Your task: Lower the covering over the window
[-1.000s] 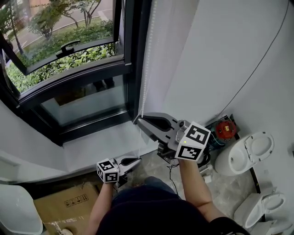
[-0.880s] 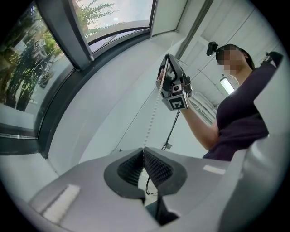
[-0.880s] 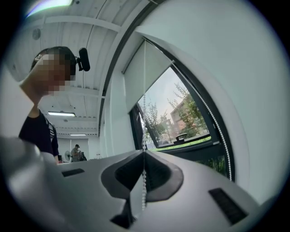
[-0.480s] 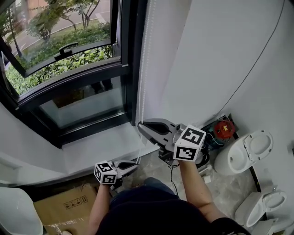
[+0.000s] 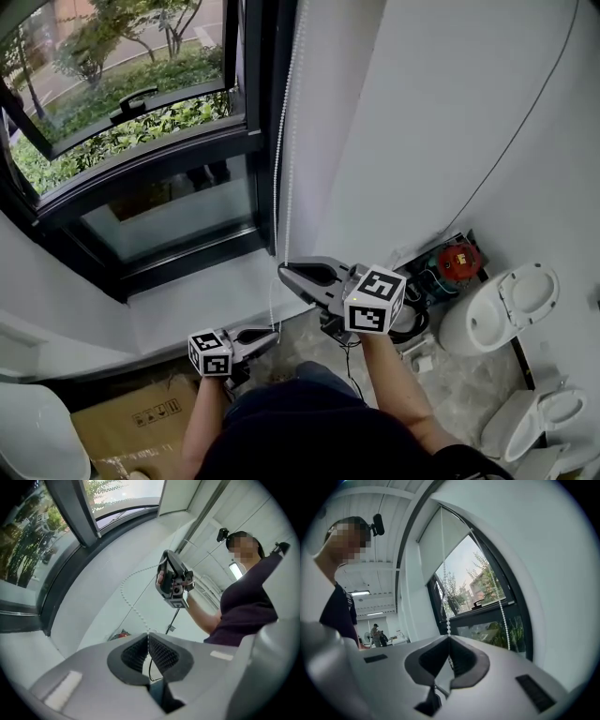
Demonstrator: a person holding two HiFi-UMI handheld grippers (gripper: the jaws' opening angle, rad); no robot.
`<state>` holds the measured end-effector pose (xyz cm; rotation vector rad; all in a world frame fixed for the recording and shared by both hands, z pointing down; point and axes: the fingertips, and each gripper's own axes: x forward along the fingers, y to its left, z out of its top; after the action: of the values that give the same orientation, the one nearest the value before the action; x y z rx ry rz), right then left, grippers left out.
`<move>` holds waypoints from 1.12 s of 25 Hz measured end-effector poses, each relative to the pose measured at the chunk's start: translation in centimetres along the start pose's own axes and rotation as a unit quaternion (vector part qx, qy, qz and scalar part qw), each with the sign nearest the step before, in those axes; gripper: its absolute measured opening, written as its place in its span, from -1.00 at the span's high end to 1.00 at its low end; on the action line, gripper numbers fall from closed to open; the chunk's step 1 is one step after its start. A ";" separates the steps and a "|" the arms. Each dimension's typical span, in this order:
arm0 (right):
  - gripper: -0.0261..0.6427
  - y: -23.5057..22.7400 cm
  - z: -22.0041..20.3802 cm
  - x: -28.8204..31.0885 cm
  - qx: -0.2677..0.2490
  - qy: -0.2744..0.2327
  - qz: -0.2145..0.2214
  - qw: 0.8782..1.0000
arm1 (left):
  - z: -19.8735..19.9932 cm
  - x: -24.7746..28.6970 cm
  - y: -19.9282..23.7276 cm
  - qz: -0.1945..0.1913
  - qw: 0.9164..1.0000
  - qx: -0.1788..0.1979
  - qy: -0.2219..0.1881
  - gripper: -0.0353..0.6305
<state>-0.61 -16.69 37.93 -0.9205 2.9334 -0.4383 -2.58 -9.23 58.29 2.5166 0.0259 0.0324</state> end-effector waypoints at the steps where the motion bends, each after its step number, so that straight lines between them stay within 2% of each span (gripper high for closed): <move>1: 0.88 -0.2 -0.4 0.1 -0.007 0.011 -0.006 1.000 | 0.2 -0.1 0.0 0.001 1.000 0.002 -0.005 0.85; 4: 0.88 -0.7 -2.6 0.5 -0.024 0.052 -0.020 0.998 | 0.7 -0.3 0.1 0.003 1.000 0.005 -0.016 0.85; 7: 0.88 -0.8 -3.1 0.5 0.002 0.040 -0.013 0.999 | 1.1 -0.5 0.2 0.005 1.000 0.006 -0.020 0.85; 10: 0.88 -1.0 -3.1 0.5 -0.015 0.051 -0.017 0.998 | 1.2 -0.8 0.4 0.009 1.000 0.006 -0.023 0.85; 13: 0.88 -1.9 -4.6 0.4 -0.034 0.094 -0.031 0.995 | 1.5 -1.1 0.4 0.011 0.999 0.004 -0.037 0.85; 15: 0.88 -2.2 -6.2 0.3 -0.029 0.114 -0.031 0.993 | 1.7 -1.1 0.3 0.015 0.999 -0.001 -0.041 0.85; 18: 0.88 -2.3 -6.8 0.0 0.003 0.096 -0.024 0.995 | 1.7 -1.1 0.3 0.015 0.999 -0.001 -0.040 0.85; 24: 0.88 -3.2 -7.1 -0.4 0.002 0.108 -0.031 0.994 | 2.6 -0.8 0.1 0.011 0.998 -0.001 -0.055 0.85; 27: 0.88 -3.7 -9.5 -0.4 -0.011 0.157 -0.036 0.987 | 3.3 -0.7 0.4 0.016 0.998 0.009 -0.059 0.84; 28: 0.88 -3.7 -10.5 -0.5 -0.007 0.168 -0.035 0.985 | 3.5 -0.7 0.5 0.018 0.998 0.013 -0.058 0.78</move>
<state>0.60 -16.66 49.03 -1.0475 3.2125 -0.6337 -3.14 -11.67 55.73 2.5407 -0.0668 -0.1000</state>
